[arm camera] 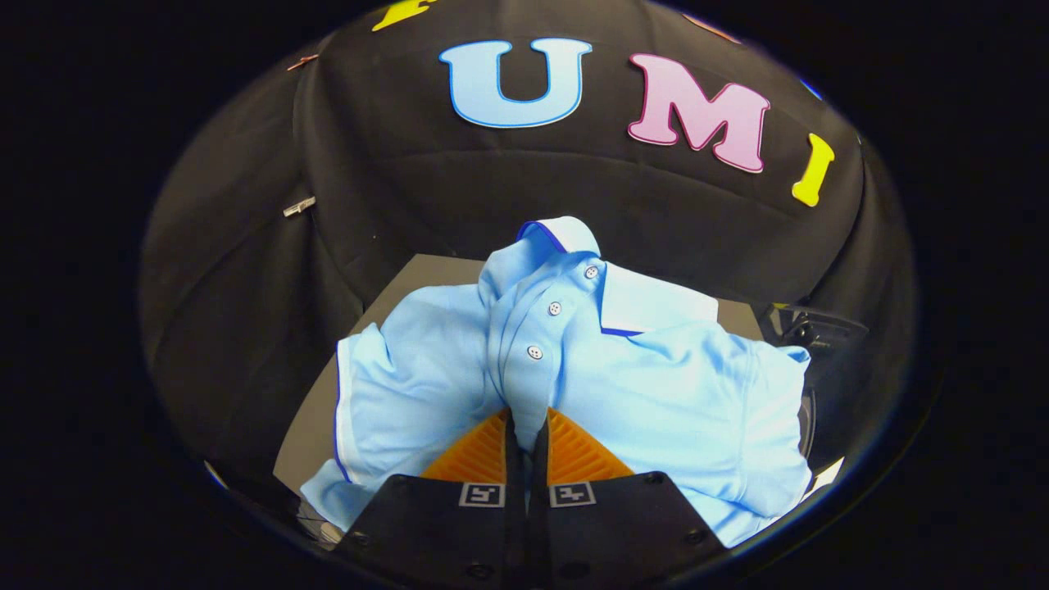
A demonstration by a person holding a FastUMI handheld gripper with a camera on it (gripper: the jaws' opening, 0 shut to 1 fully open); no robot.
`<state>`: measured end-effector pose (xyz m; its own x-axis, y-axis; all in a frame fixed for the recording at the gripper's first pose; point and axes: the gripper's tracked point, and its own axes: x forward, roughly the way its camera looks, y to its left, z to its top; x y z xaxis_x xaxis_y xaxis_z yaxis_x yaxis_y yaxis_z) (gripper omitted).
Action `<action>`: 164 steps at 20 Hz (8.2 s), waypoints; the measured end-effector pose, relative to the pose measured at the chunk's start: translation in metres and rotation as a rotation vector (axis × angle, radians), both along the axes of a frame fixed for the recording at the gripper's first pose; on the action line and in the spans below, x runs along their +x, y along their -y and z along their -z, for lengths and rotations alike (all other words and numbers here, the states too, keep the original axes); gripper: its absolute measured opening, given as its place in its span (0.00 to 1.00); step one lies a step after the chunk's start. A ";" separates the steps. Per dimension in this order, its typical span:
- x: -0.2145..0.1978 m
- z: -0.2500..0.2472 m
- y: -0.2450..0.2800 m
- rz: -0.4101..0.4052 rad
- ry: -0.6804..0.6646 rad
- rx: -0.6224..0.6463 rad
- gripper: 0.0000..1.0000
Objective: Put the clothes into the washing machine and then close the washing machine lid.
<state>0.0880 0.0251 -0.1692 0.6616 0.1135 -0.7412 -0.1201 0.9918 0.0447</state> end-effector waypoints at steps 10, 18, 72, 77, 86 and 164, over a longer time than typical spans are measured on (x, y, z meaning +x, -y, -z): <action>-0.009 -0.034 0.015 -0.032 0.125 0.026 0.05; 0.000 -0.057 0.077 0.022 0.151 0.177 0.05; -0.020 0.092 0.437 0.100 -0.113 0.249 0.05; -0.025 0.169 0.447 0.133 -0.219 0.169 0.05; -0.029 0.249 0.432 0.111 -0.324 0.107 0.05; 0.147 0.023 0.470 0.180 0.484 0.056 1.00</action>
